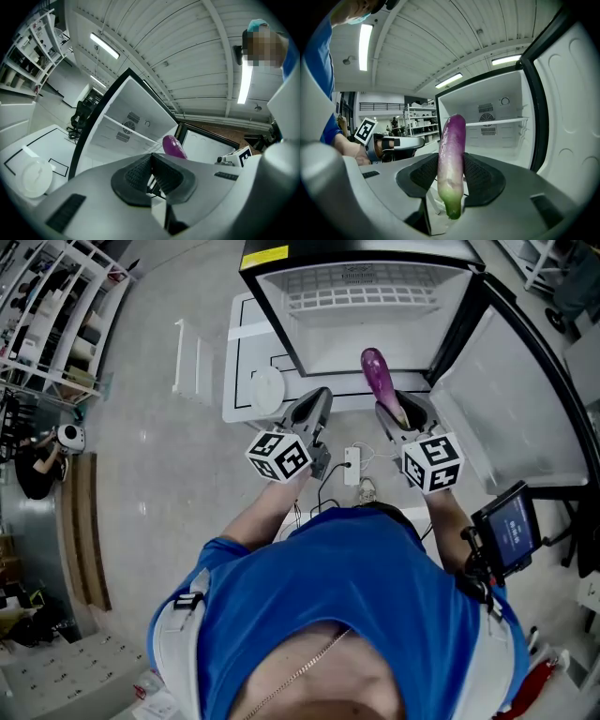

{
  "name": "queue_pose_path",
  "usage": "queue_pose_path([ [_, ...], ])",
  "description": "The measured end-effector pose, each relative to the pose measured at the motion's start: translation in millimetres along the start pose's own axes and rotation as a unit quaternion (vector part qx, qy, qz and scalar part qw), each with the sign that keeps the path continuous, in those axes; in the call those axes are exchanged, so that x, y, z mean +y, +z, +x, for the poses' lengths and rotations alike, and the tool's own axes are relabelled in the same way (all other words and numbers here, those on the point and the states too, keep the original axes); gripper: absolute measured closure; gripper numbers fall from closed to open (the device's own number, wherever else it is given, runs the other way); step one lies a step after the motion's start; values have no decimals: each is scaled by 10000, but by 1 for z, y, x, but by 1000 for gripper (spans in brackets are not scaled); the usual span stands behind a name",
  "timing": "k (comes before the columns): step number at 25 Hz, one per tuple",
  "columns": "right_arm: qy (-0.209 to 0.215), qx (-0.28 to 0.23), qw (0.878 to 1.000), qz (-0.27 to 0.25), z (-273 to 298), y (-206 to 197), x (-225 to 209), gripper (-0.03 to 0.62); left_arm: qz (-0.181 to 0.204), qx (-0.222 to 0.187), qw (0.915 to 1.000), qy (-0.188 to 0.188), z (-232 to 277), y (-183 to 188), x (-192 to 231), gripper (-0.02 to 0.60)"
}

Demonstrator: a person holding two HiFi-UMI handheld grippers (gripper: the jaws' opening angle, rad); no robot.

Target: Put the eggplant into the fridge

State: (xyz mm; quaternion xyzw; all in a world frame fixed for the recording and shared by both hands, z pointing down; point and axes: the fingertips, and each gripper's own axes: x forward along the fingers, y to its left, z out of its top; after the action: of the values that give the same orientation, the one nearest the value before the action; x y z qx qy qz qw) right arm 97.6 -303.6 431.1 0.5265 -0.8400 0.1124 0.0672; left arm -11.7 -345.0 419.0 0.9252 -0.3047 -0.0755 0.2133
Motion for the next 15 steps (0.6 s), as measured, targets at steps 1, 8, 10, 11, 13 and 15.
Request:
queue_pose_path([
  [1, 32, -14, 10000, -2, 4, 3, -7, 422, 6, -16, 10000, 20, 7, 2, 2, 573],
  [8, 320, -35, 9994, -162, 38, 19, -45, 422, 19, -242, 9994, 240, 50, 17, 22, 573],
  [10, 361, -28, 9989, -298, 47, 25, -50, 421, 39, -323, 9991, 286, 56, 24, 29, 573],
  [11, 366, -17, 9986, -373, 49, 29, -51, 422, 42, -353, 9989, 300, 57, 27, 30, 572],
  [13, 358, 7, 9980, -517, 52, 37, -52, 422, 58, -397, 9988, 290, 58, 33, 29, 572],
  [15, 335, 16, 9974, -630, 58, 46, -54, 421, 86, -428, 9987, 253, 60, 40, 30, 573],
])
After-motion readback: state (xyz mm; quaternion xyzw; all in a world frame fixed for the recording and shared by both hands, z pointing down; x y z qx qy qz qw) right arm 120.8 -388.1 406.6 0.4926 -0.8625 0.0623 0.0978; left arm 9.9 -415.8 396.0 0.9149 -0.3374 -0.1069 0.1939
